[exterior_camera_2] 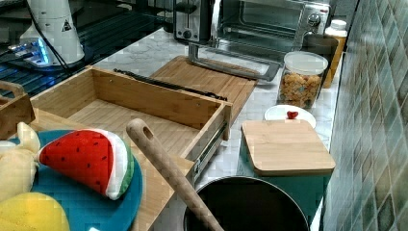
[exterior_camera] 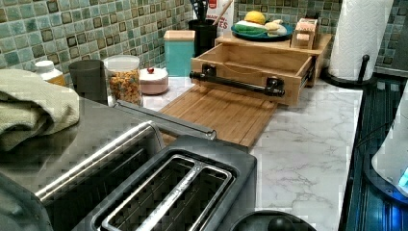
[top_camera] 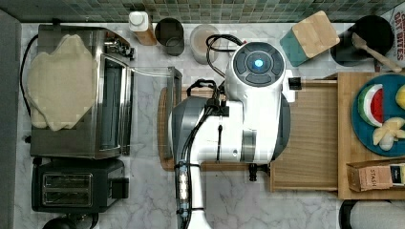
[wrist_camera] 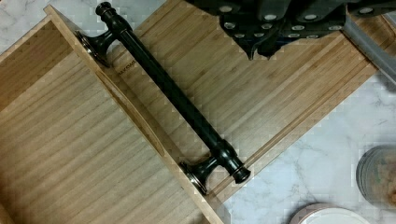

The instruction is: Close the drawer.

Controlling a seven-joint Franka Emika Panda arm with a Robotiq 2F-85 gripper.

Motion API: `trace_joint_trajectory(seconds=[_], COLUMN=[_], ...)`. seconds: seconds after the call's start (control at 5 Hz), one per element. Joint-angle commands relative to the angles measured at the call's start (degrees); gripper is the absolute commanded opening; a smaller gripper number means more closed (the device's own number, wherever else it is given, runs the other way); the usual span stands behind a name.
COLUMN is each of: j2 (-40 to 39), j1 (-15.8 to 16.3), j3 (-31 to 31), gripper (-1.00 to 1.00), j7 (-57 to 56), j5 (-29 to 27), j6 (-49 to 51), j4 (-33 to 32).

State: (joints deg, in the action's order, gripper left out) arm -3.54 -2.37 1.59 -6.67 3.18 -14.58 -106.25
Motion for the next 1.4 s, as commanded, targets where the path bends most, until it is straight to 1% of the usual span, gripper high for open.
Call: trace_joint_trajectory(seconds=[0.2,0.4,0.6,0.8,1.2,1.4], j2=[-0.1,0.9,0.9,3.0,3.9,2.2], j1=[-0.1,-0.5,-0.9,-0.4,-0.5,-1.1], j3=[-0.1,-0.1,-0.5,-1.7,-0.9,-0.4], gripper=[-1.00,-1.00,-1.00,-1.00,-1.00,-1.00], j7=[0.0,-10.3,-20.7,-29.4,-34.2,-35.1], j5=[0.3,-2.7,-4.9,-1.9,-1.6,-1.9], j6=[0.0,-1.0,0.0,-4.6,-13.3,-17.4], j4=[0.0,-2.0,-3.2,-8.5,-17.1,-19.4])
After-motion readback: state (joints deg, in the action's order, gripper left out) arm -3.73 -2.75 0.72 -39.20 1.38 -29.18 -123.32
